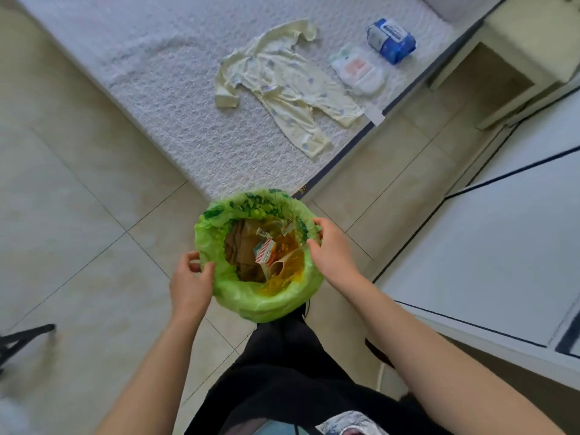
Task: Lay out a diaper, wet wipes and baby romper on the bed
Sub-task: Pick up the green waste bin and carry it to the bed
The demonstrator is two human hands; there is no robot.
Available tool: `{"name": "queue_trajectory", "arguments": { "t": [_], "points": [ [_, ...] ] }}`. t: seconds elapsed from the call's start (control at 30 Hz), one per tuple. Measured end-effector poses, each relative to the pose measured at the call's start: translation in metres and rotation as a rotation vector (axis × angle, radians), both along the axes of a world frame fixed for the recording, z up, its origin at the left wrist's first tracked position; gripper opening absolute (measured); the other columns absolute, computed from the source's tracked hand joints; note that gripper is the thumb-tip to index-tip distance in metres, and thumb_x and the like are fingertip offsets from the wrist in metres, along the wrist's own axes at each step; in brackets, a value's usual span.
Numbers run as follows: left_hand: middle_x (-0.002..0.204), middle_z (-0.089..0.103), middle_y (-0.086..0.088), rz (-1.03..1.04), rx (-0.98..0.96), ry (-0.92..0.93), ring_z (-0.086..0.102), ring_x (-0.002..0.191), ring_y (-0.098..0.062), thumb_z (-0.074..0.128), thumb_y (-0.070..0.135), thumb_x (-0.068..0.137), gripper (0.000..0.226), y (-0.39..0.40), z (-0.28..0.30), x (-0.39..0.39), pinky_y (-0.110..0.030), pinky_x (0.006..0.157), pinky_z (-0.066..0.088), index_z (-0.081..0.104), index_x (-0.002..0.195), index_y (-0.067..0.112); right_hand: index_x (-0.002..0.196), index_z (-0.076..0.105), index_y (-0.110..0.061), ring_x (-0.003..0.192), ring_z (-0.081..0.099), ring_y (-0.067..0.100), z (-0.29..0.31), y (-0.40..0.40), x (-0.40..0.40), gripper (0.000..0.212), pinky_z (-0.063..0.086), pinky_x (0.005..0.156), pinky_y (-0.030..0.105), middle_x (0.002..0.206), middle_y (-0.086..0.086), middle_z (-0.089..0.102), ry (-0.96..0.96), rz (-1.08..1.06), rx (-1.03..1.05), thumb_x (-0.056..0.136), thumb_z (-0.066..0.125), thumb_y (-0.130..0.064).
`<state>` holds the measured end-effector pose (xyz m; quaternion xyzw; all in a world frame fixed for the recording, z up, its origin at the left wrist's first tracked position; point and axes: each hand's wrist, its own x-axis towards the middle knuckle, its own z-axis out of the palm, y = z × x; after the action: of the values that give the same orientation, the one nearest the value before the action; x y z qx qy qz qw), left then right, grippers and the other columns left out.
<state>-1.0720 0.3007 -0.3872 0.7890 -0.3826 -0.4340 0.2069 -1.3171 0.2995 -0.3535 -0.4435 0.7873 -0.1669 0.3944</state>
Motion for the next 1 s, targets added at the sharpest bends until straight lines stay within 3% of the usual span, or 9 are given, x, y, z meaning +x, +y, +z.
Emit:
{"name": "queue_trajectory", "arguments": {
  "t": [0.17,0.33,0.5,0.7,1.0],
  "points": [
    [0.092,0.061,-0.004,0.177,0.072,0.043,0.066,0.086,-0.029,0.063,0.026,0.085,0.021,0.018,-0.027,0.021,-0.054,0.076,0.057,0.054,0.104,0.023,0.137,0.045,-0.015,0.088,0.051,0.009,-0.019,-0.023,0.021,0.045,0.039,0.070,0.017,0.127,0.007,0.057,0.017,0.157,0.057,0.093,0.054,-0.010],
    [0.092,0.062,-0.003,0.336,0.109,0.058,0.066,0.087,-0.028,0.062,0.027,0.082,0.019,0.034,-0.058,0.039,-0.054,0.076,0.057,0.053,0.099,0.027,0.137,0.044,-0.016,0.094,0.054,0.015,-0.056,-0.042,0.049,0.045,0.037,0.064,0.014,0.127,0.007,0.056,0.000,0.276,0.131,0.093,0.050,-0.008],
    [0.091,0.062,-0.003,0.466,0.126,0.027,0.065,0.086,-0.028,0.061,0.026,0.082,0.020,0.041,-0.098,0.059,-0.055,0.076,0.057,0.052,0.100,0.027,0.137,0.044,-0.018,0.111,0.054,0.021,-0.101,-0.063,0.081,0.048,0.040,0.079,0.024,0.128,0.008,0.055,-0.031,0.354,0.208,0.092,0.049,-0.004],
    [0.088,0.062,-0.003,0.546,0.141,-0.007,0.065,0.085,-0.029,0.062,0.023,0.086,0.022,0.033,-0.168,0.084,-0.054,0.078,0.057,0.051,0.105,0.024,0.141,0.039,-0.014,0.115,0.053,0.024,-0.169,-0.086,0.124,0.056,0.047,0.097,0.037,0.133,0.009,0.050,-0.044,0.444,0.241,0.088,0.051,0.001],
    [0.073,0.056,0.004,0.632,0.175,-0.123,0.061,0.085,-0.031,0.060,0.015,0.090,0.025,0.020,-0.309,0.114,-0.050,0.080,0.054,0.053,0.113,0.012,0.139,0.039,-0.011,0.113,0.052,0.032,-0.309,-0.121,0.193,0.058,0.046,0.098,0.046,0.127,0.015,0.047,-0.007,0.489,0.302,0.084,0.046,0.004]
  ]
}}
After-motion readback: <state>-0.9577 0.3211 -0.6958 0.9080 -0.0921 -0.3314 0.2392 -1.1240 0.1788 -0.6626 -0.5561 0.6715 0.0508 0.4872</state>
